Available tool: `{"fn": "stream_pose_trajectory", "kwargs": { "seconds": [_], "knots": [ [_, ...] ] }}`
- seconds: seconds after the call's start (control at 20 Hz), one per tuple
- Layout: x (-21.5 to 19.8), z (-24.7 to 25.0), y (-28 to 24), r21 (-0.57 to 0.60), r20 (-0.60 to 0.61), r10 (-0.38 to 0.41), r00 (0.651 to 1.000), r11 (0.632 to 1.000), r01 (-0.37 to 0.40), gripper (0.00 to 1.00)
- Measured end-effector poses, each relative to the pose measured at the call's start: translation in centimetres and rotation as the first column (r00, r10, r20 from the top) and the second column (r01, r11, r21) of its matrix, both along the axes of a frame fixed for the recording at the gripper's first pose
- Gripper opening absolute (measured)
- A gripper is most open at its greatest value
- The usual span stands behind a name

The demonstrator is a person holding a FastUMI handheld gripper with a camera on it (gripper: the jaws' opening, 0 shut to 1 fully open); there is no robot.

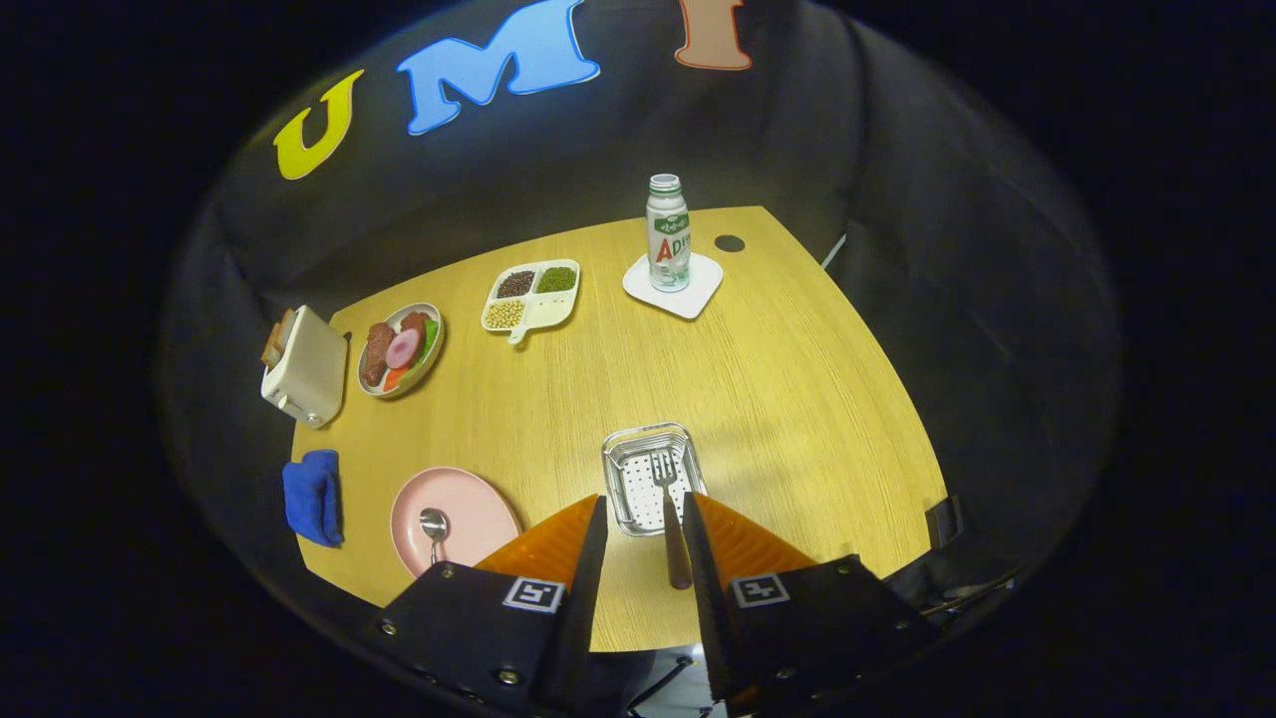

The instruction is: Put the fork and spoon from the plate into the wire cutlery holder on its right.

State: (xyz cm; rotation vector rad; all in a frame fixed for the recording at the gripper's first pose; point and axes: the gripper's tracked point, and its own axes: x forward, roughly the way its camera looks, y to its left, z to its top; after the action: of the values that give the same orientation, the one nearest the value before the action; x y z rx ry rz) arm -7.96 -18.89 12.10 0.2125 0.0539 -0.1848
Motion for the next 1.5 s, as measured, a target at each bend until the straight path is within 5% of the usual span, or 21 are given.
{"fn": "stream_pose_trajectory", "kwargs": {
  "seconds": [0.8,1.5],
  "knots": [
    [0.1,0.2,10.7,-0.234,0.233,0.086,0.969,0.972,-0.030,0.47],
    [7.6,-8.0,22.2,-0.215,0.042,0.274,0.961,0.942,-0.259,0.46]
  ]
}}
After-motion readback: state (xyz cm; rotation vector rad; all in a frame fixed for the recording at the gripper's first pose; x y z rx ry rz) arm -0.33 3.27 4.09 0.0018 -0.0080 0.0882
